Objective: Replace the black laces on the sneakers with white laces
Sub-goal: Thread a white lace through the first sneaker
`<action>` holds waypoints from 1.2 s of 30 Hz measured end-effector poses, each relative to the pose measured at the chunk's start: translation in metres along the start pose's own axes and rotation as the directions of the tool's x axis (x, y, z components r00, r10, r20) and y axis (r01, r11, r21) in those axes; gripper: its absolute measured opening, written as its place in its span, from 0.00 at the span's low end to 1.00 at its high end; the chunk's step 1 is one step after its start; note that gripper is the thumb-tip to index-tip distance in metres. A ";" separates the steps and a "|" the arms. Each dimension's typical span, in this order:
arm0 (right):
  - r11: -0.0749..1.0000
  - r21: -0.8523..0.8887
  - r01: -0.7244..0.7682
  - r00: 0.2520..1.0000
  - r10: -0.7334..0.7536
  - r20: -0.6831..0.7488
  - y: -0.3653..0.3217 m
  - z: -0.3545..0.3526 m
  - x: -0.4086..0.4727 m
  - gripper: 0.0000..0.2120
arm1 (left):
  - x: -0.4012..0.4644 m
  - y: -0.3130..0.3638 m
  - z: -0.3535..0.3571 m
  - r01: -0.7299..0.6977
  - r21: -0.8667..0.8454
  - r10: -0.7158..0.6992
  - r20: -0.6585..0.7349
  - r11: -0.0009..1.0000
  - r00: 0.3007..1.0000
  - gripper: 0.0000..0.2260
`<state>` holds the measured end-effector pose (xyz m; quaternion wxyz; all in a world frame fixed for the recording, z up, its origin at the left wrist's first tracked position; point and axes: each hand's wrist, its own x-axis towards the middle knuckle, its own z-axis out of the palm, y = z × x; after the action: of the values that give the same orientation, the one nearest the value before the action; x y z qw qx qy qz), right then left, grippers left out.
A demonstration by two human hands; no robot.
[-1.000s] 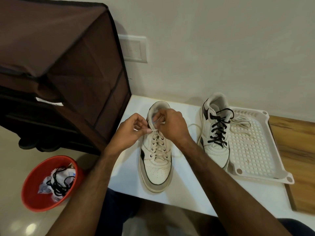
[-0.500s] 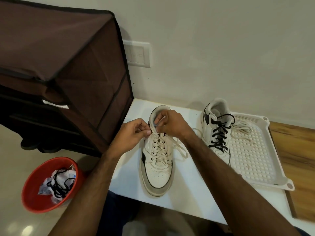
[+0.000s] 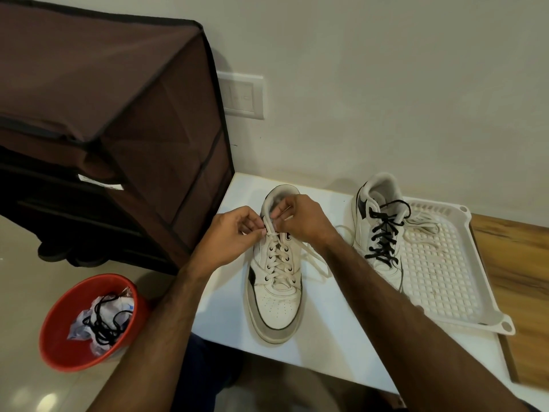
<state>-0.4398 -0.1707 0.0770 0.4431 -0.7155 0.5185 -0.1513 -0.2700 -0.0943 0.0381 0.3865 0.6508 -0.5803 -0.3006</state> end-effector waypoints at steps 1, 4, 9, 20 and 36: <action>0.999 0.038 0.003 1.000 -0.003 -0.011 0.001 0.001 -0.003 0.08 | 0.000 0.001 0.000 -0.009 0.014 0.009 -0.003 1.000 1.000 0.06; 0.989 0.146 0.013 1.000 -0.014 0.005 0.006 0.002 -0.006 0.10 | -0.003 0.002 0.000 -0.036 0.044 0.036 -0.012 0.998 0.999 0.06; 0.985 0.169 0.033 0.996 -0.046 0.077 0.009 -0.008 -0.006 0.11 | -0.001 0.003 0.001 -0.110 0.165 0.109 0.013 0.980 0.994 0.05; 0.988 -0.148 0.047 0.995 -0.033 0.094 0.004 0.003 -0.013 0.16 | -0.005 0.002 -0.008 -0.029 0.021 0.028 0.040 0.999 0.999 0.07; 0.968 -0.251 0.026 1.000 -0.028 -0.006 0.007 0.008 -0.017 0.17 | -0.007 0.002 -0.014 -0.096 0.167 0.080 0.096 0.981 0.992 0.04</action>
<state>-0.4458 -0.1523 0.0708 0.3444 -0.7721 0.5258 -0.0938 -0.2597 -0.0848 0.0465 0.3160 0.6412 -0.6488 -0.2609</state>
